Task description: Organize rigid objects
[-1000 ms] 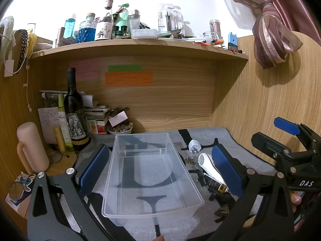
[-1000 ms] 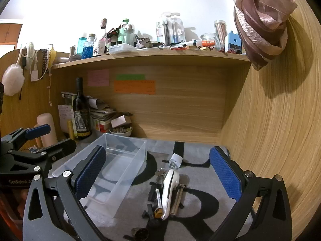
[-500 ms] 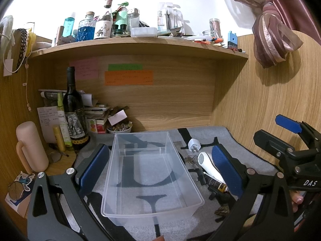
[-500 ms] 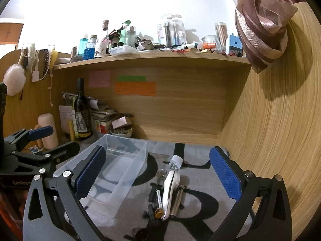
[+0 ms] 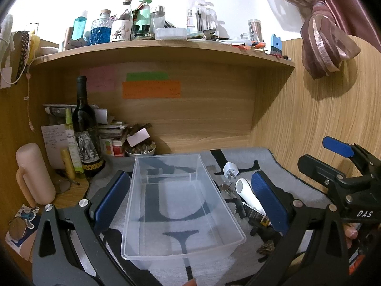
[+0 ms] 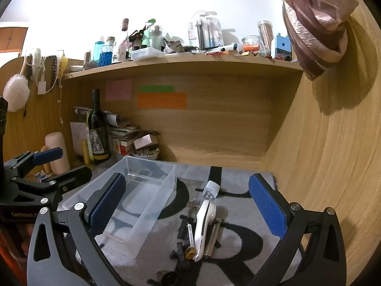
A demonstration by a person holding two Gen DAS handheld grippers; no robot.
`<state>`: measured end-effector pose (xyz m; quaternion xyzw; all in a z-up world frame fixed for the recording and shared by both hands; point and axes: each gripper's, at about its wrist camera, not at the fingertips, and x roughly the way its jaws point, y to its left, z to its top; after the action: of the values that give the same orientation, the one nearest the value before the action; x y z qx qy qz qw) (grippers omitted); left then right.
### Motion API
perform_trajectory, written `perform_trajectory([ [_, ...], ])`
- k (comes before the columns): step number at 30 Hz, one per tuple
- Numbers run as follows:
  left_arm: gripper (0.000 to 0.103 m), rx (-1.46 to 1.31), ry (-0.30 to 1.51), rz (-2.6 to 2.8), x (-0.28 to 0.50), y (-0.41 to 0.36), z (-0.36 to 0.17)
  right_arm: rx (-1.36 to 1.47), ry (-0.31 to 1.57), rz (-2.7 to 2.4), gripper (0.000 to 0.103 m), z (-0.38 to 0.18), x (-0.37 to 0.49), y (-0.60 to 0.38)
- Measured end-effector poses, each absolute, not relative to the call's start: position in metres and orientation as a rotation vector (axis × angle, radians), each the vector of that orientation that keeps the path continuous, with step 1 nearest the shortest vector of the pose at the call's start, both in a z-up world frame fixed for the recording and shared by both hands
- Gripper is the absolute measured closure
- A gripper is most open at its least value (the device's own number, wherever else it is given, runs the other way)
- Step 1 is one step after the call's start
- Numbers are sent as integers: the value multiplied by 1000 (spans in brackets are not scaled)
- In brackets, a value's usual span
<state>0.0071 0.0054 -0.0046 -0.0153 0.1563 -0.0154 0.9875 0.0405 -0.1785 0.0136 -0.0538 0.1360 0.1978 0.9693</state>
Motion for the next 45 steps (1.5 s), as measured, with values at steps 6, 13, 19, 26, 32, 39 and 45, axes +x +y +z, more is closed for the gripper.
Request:
perform_trajectory([
  [6,0,-54,342,-15,20,20,-6,-109,299,401,0,8,53,-178],
  [13,18,-106,418,14,42,51,-9,-103,384,417,12,-2,77,-176],
  [19,28,-94,510,43,63,74,-18,-116,439,396,17,-10,97,-173],
  [26,37,-82,656,73,92,99,-42,-129,524,356,26,-20,123,-179],
  [32,46,-114,787,54,112,119,-69,-152,614,328,32,-36,144,-184],
  [39,54,-115,873,23,120,121,-89,-170,720,329,39,-55,160,-186],
  [45,71,-142,914,-12,125,116,-99,-160,800,329,40,-71,174,-185],
])
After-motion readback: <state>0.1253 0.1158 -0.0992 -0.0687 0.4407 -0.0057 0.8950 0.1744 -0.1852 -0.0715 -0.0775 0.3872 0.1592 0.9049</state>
